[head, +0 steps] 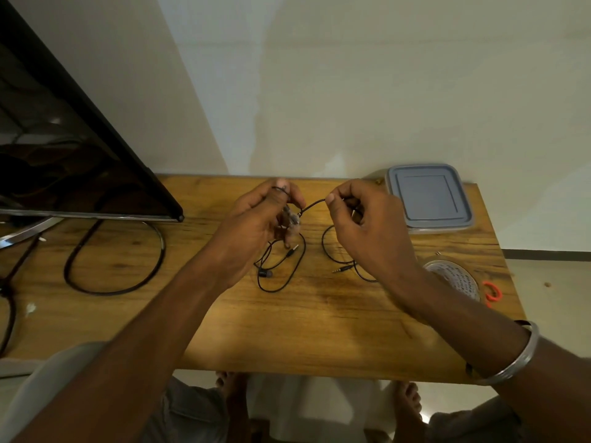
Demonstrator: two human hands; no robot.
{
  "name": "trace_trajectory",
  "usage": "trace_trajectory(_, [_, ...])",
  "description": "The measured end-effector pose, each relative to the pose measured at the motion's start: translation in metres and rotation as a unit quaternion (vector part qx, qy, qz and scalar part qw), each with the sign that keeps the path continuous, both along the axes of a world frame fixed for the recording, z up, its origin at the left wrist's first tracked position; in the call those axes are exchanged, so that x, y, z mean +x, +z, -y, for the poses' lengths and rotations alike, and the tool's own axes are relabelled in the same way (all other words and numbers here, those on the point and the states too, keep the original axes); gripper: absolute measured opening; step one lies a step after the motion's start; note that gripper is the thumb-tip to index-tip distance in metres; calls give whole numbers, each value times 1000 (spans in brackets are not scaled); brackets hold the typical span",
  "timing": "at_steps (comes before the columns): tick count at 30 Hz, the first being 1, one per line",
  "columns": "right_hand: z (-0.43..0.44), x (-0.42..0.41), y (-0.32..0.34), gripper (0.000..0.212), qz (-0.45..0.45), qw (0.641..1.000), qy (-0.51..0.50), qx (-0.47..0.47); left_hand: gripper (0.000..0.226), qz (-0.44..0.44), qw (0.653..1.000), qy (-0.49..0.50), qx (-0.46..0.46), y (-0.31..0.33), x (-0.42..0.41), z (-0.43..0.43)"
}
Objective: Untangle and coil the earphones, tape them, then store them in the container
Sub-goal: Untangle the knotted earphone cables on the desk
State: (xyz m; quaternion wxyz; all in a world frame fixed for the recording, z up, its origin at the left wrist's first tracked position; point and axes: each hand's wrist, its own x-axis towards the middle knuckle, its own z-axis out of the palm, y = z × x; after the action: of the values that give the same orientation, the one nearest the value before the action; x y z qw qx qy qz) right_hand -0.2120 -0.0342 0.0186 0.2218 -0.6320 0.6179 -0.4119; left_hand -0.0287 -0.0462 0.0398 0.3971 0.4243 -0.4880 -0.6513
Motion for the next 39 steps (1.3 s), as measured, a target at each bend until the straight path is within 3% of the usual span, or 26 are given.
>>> trace_trajectory(3, [1,0,1,15,11,1000,-10,-6,15,47,999,-18,-17,-2,1,-1])
trace_trajectory(7, [0,1,1,13,22,1000,-12,-13,37,78,996,-2,-39,-3,-2,-1])
trace_trajectory(12, [-1,2,1,14,34,999,-12,-12,42,141,987,-60,-52,-13,-2,-5])
trace_trajectory(20, [1,0,6,11,53,998,-10,-38,15,220,969,-27,-112,-15,1,-1])
trace_trajectory(23, [2,-2,9,11,61,997,-14,-52,12,198,972,6,-131,-14,1,0])
trace_trajectory(27, [5,-7,8,11,62,996,-24,-52,16,85,989,86,-79,-7,5,6])
trace_trajectory(33, [11,-17,11,12,53,996,-47,-62,22,-51,996,72,-18,3,15,11])
trace_trajectory(36, [16,-24,10,13,52,994,-74,-61,29,-37,997,70,-11,5,18,11])
trace_trajectory(39, [19,-28,9,15,60,992,-95,-62,30,67,990,118,-43,1,21,13])
